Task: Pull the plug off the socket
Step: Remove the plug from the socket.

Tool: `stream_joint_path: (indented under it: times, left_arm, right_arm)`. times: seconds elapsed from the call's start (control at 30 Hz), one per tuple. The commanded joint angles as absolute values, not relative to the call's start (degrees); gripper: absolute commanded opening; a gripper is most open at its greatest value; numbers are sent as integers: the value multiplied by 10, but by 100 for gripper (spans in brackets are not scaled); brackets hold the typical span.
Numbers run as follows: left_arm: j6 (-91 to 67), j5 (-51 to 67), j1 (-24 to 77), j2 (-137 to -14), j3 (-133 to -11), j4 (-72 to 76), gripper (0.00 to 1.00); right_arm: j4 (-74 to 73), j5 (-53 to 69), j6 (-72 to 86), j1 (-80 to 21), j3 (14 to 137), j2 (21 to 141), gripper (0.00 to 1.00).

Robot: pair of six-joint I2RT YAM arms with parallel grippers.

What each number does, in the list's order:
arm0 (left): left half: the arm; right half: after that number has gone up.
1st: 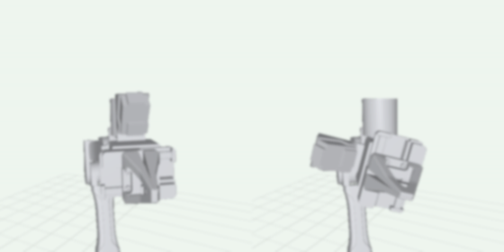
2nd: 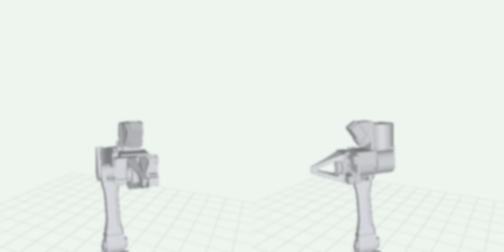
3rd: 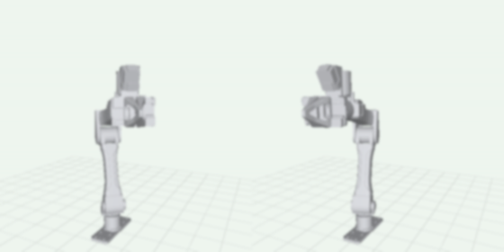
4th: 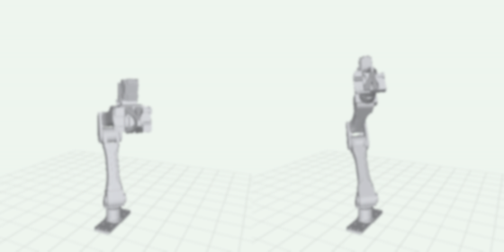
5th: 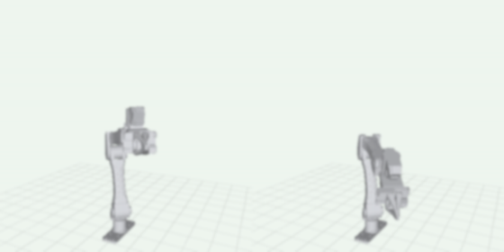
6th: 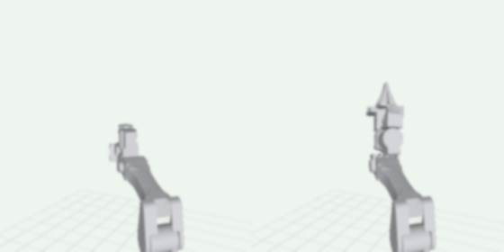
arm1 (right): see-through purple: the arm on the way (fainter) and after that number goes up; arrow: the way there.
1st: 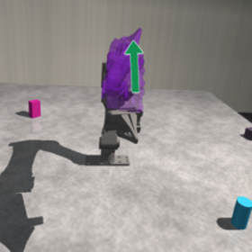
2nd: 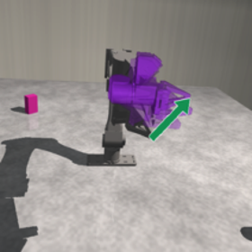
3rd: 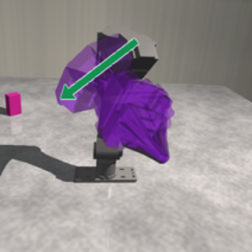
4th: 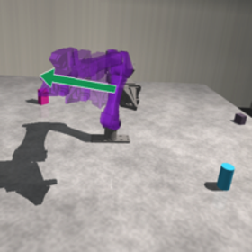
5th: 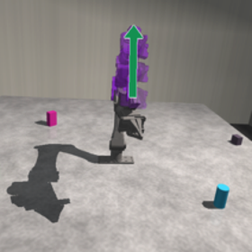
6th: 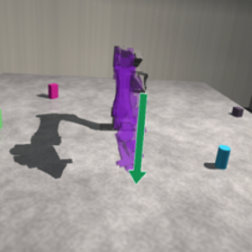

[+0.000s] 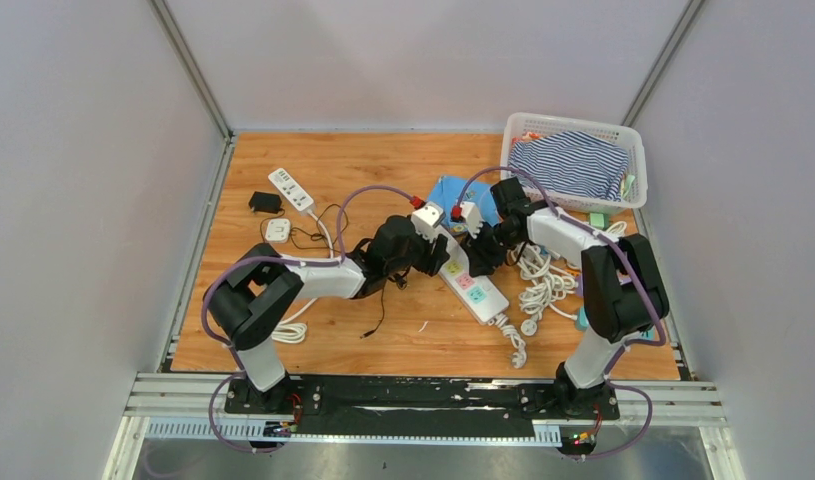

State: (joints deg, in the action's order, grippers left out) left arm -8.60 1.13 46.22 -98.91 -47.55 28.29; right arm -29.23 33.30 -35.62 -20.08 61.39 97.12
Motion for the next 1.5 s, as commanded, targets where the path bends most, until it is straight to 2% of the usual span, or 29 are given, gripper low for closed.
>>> stream_joint_path:
  times: [0.0, 0.13, 0.3, 0.57, 0.73, 0.97, 1.13, 1.27, 1.47]
  left_arm:
    - [-170, 18, 434, -1001, -472, 310, 0]
    - [-198, 32, 417, -1006, -470, 315, 0]
    - [-116, 75, 426, -995, -461, 334, 0]
    - [70, -44, 507, -954, -412, 383, 0]
    - [28, -66, 500, -965, -418, 384, 0]
    - [-202, 152, 385, -1005, -425, 437, 0]
    - [-207, 177, 376, -1007, -414, 467, 0]
    - [-132, 130, 393, -975, -390, 466, 0]
    - [38, 8, 476, -942, -367, 466, 0]
  right_arm:
    - [-320, 304, -366, -208, 605, 1015, 41]
    - [-322, 296, -363, -208, 609, 1025, 40]
    - [-330, 294, -363, -209, 615, 1042, 37]
    - [-335, 284, -361, -209, 620, 1053, 37]
    - [-336, 278, -361, -209, 621, 1056, 37]
    - [-338, 267, -361, -209, 622, 1066, 37]
    - [-341, 264, -362, -209, 625, 1073, 37]
    - [-342, 260, -362, -209, 626, 1075, 37]
    - [-345, 255, -362, -209, 627, 1078, 37]
